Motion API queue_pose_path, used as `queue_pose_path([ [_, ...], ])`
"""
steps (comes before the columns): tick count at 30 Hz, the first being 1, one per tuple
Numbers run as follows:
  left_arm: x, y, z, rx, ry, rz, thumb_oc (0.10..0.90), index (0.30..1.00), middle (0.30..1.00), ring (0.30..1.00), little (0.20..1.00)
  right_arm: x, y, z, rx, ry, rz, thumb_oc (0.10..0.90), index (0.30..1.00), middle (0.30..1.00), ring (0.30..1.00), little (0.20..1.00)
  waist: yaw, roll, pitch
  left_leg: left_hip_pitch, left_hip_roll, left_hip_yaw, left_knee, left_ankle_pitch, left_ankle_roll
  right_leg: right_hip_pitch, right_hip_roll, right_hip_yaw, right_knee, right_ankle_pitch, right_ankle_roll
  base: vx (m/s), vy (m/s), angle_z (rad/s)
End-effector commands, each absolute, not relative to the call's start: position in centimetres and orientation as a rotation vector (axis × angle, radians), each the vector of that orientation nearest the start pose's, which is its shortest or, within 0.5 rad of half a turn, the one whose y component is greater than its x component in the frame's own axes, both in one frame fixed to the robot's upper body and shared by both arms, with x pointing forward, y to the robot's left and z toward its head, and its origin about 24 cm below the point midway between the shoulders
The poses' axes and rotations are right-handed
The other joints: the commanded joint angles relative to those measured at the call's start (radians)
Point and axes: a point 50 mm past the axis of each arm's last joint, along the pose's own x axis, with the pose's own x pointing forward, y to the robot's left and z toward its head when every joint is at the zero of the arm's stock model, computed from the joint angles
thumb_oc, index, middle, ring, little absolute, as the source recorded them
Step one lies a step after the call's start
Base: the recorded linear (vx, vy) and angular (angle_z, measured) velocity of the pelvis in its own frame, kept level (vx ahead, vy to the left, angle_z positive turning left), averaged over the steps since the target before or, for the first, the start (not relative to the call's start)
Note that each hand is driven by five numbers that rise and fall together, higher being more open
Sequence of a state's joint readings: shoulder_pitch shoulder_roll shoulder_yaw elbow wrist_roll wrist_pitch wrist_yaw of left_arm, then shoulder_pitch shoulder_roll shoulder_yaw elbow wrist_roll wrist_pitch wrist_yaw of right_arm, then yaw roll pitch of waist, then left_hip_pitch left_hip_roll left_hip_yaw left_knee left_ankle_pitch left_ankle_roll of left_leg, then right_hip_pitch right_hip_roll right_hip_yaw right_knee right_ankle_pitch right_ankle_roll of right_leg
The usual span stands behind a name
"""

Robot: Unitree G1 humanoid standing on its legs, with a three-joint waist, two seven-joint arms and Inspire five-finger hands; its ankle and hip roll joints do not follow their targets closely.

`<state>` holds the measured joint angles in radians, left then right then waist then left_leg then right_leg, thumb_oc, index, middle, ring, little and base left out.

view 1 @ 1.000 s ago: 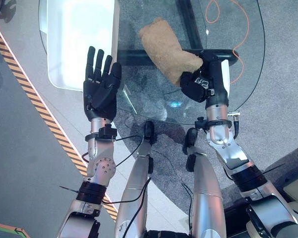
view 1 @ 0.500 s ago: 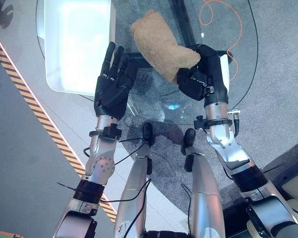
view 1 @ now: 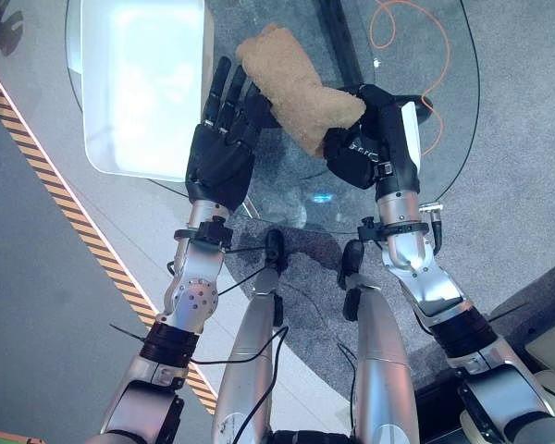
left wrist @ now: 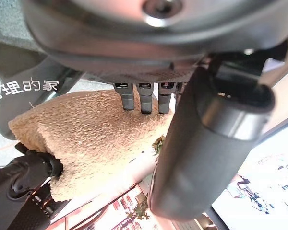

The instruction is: Wipe the table with a cloth and put it in the basket.

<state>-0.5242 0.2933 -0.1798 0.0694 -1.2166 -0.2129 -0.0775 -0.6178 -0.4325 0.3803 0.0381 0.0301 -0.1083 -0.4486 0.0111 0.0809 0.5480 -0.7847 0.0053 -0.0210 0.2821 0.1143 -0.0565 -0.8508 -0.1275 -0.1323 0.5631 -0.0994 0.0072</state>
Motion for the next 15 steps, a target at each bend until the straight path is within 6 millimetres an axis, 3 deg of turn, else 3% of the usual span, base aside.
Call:
queue_pose_path([
  [1,30.7,12.8,24.6,-0.868,-0.691,-0.619,0.800,0.900,0.900,0.900,0.900,26.0,-7.4,29.0,-0.132,-1.217,0.215,0.100,0.300,0.300,0.300,0.200,-0.005,-0.012,-0.028,0.048,-0.063,0.082,0.052,-0.111,0.051,0.060,0.061,-0.017,-0.115,0.039,0.029,0.00,0.000,0.00],
  [15,31.0,11.1,25.9,-0.911,-0.662,-0.718,0.800,0.900,0.900,0.900,0.900,25.6,-6.2,29.6,-0.138,-1.238,0.262,0.100,0.300,0.300,0.300,0.200,-0.014,-0.019,-0.028,0.055,-0.062,0.086,0.044,-0.110,0.046,0.069,0.066,-0.014,-0.126,0.036,0.027,0.00,0.000,0.00],
])
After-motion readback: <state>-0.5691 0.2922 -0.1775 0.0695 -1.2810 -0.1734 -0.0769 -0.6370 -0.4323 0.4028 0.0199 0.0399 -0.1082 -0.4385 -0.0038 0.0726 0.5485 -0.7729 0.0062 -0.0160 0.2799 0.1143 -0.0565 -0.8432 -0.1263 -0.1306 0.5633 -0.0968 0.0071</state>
